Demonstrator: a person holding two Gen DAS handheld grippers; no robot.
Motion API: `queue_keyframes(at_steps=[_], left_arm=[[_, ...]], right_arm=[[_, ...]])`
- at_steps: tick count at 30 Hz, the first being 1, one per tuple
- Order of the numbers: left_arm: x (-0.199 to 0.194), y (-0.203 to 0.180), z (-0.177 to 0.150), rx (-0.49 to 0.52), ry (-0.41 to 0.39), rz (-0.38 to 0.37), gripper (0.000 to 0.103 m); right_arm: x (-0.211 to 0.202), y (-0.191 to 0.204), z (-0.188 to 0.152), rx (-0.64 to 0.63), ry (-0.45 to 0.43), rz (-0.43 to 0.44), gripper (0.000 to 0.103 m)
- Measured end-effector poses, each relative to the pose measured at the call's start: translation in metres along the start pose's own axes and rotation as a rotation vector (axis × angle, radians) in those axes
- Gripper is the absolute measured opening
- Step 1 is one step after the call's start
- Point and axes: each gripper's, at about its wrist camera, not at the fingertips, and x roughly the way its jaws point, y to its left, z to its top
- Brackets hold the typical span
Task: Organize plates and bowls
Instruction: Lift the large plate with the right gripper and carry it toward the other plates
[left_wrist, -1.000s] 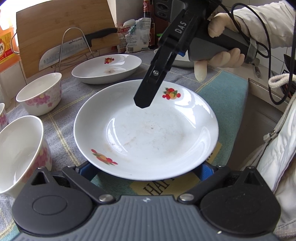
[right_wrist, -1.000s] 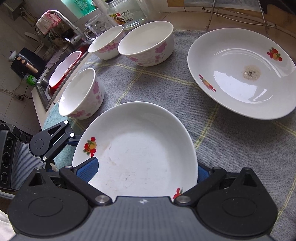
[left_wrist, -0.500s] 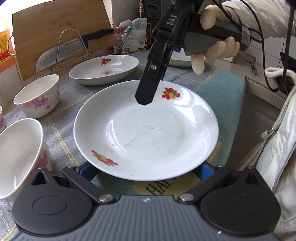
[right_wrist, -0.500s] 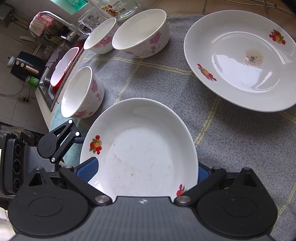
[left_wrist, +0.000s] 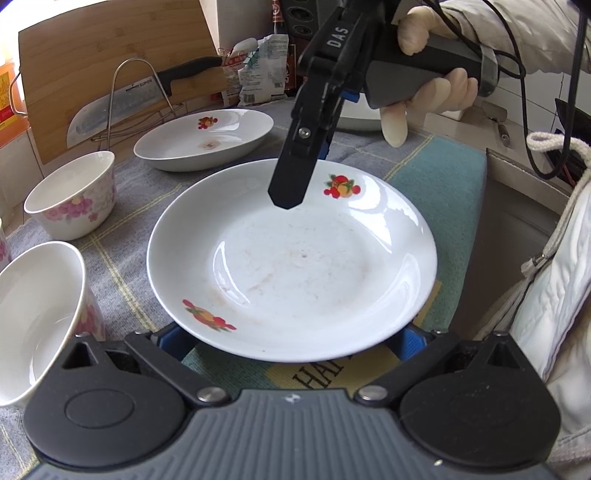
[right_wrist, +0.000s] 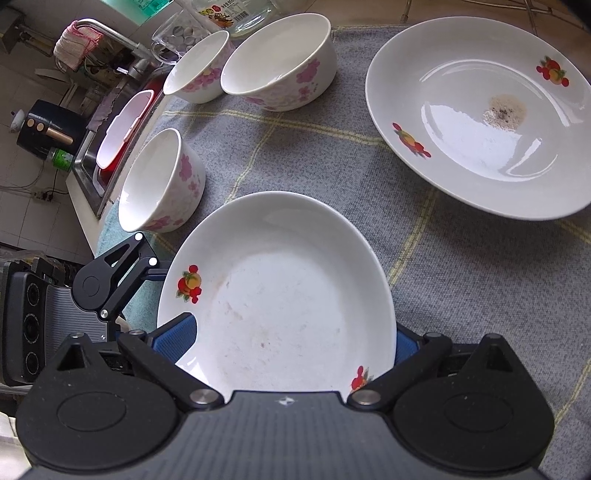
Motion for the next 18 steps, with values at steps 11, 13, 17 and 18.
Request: queue_keyframes(at_steps=[11,13,17,18], left_arm=[[-0.002,-0.003,0.005,-0.015,0.030,-0.019,0.102],[-0.003,-0.004,0.007,-0.018,0.031,-0.023,0.102],[-0.004,-0.005,0.013,-0.021,0.031,-0.034,0.102],[-0.004,-0.005,0.014,-0.023,0.031,-0.040,0.102]], right_arm=[[-0.002,0.003,-0.007,0.016,-0.005,-0.004,0.103],[-0.004,0.004,-0.009,0.019,-0.011,-0.004,0.103],[-0.008,0.004,-0.011,0.024,-0.024,-0.007,0.103],[-0.010,0.004,-0.013,0.022,-0.026,-0.009,0.103]])
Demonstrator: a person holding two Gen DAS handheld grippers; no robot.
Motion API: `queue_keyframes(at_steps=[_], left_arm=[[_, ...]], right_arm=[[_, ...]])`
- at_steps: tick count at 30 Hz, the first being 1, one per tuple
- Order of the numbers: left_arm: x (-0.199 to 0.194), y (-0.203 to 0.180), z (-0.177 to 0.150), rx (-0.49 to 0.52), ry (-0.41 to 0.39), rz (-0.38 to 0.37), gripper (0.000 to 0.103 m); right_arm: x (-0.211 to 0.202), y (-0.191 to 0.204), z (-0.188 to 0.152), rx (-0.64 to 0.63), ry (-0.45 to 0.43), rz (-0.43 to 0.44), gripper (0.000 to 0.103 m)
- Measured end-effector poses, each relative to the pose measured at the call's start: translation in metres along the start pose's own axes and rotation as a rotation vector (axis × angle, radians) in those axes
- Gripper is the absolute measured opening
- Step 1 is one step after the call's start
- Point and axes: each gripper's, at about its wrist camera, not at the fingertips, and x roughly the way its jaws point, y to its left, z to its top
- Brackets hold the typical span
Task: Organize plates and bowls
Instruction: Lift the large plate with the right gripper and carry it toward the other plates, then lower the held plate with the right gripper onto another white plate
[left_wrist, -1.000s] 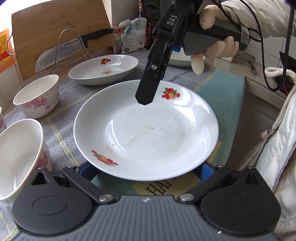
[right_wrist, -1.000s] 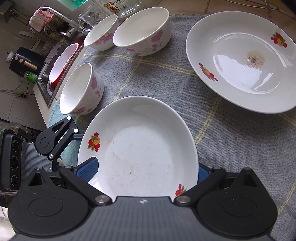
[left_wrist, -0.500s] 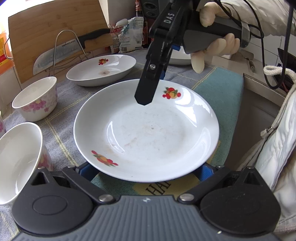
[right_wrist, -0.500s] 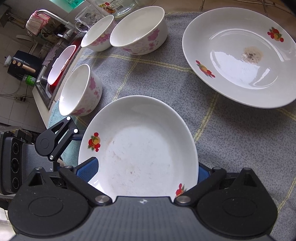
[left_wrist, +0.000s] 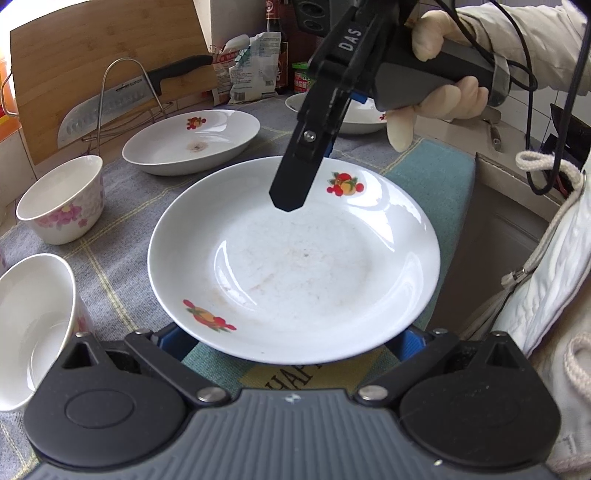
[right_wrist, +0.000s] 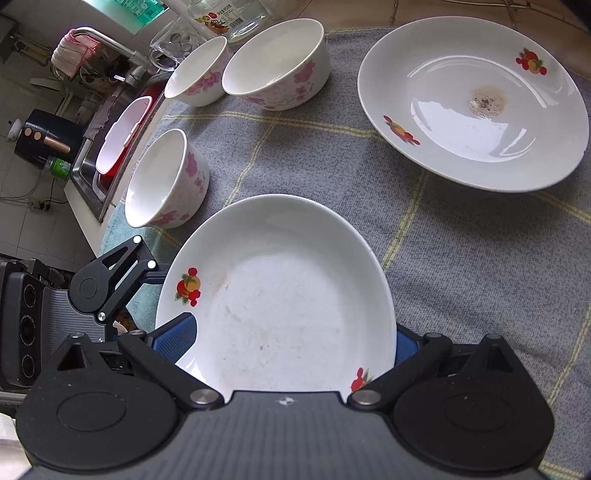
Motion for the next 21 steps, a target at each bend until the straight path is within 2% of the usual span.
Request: queue_keyframes(at_steps=[21], left_arm=[[0.023,-0.015,0.054,0.082,-0.018,-0.042,0.102]], right_arm=[[-0.052,-0.034,-0.021,0.035,-0.093,-0.033,0.103]])
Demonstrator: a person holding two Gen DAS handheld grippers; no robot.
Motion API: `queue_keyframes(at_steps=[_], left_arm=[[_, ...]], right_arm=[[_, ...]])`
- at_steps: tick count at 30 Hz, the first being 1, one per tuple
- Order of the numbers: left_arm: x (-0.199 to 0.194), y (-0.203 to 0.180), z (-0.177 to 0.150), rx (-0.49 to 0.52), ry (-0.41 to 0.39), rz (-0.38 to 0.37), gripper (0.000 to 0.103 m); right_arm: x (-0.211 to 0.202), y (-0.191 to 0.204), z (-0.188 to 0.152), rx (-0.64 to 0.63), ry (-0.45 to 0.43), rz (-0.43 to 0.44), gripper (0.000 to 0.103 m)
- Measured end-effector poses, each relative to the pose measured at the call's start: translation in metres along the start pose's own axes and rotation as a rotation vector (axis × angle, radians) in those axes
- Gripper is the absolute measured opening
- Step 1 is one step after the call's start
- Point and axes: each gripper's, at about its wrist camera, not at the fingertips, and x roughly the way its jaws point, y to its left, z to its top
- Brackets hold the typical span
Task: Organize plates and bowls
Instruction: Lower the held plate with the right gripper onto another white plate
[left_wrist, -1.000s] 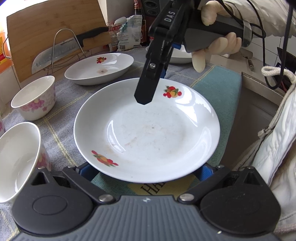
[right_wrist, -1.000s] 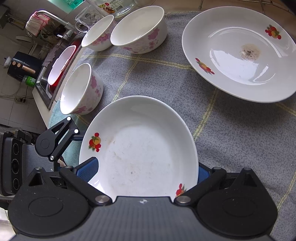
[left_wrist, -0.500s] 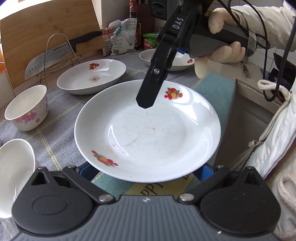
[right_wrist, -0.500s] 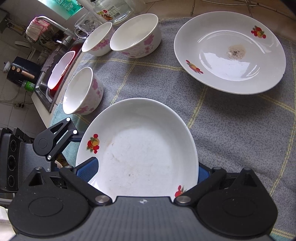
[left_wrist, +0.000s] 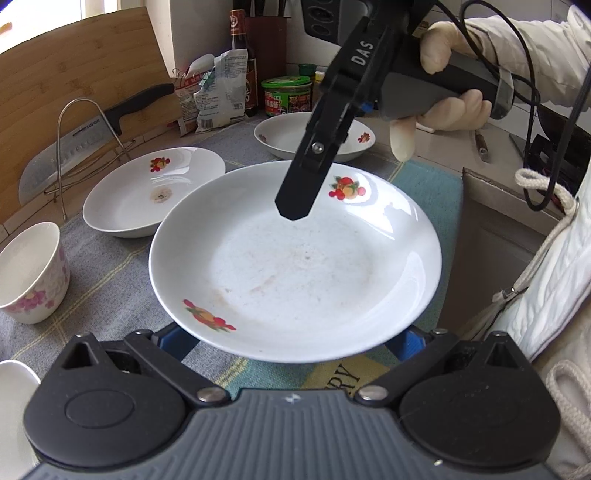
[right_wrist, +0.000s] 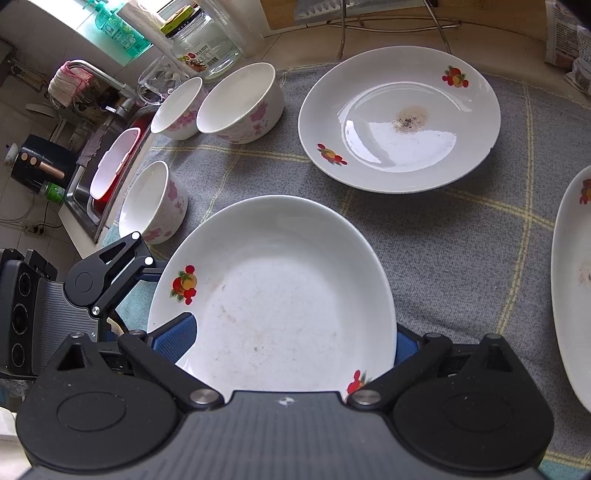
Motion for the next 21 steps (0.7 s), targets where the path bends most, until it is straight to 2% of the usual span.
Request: queue_keyframes(at_steps=[21], left_arm=[[0.053,-0.013,0.064,0.040,-0.004,-0.034,0.102]], right_arm=[[-0.055,-0.069,-0.011,0.040,-0.066,-0.021,0.103]])
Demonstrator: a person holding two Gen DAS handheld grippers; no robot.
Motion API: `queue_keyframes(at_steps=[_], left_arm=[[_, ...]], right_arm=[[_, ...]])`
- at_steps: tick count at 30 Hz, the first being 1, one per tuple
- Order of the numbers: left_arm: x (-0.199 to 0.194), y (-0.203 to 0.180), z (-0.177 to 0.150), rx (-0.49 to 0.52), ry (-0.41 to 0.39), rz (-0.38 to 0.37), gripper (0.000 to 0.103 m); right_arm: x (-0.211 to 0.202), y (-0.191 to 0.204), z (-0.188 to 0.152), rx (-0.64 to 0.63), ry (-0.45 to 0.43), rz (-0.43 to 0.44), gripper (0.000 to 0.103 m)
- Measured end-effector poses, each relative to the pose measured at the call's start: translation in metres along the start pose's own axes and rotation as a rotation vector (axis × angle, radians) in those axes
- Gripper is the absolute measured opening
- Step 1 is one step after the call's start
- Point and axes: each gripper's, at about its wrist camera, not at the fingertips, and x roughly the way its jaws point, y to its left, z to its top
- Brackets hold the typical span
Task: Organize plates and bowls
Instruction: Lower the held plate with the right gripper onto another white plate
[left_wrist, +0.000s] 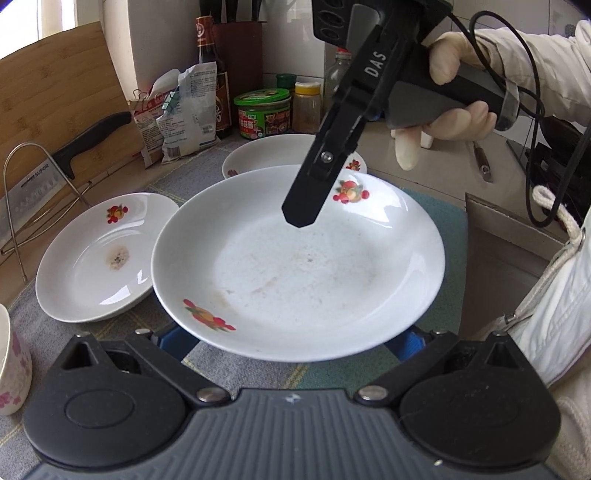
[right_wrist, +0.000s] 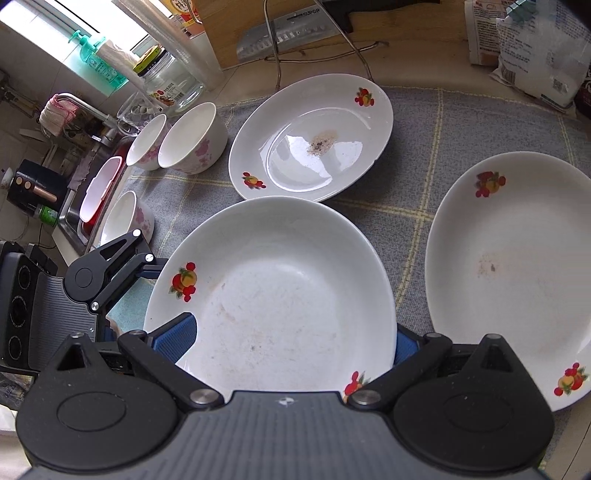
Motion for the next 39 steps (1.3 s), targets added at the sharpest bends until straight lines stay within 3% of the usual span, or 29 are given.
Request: queue_keyframes(at_steps=[15,39], left_arm=[[0.046,-0.004,0.048,0.056,-0.005,-0.026,0.102],[0.105,-0.001,0.089,0.106,0.016,-0.038,0.102]], right_arm=[[-0.030,-0.058,-0.002,0.050,-0.051,-0.037,0.103],[-0.046,-0.122,-0.009,0.140,-0.107,-0.095,0.103]])
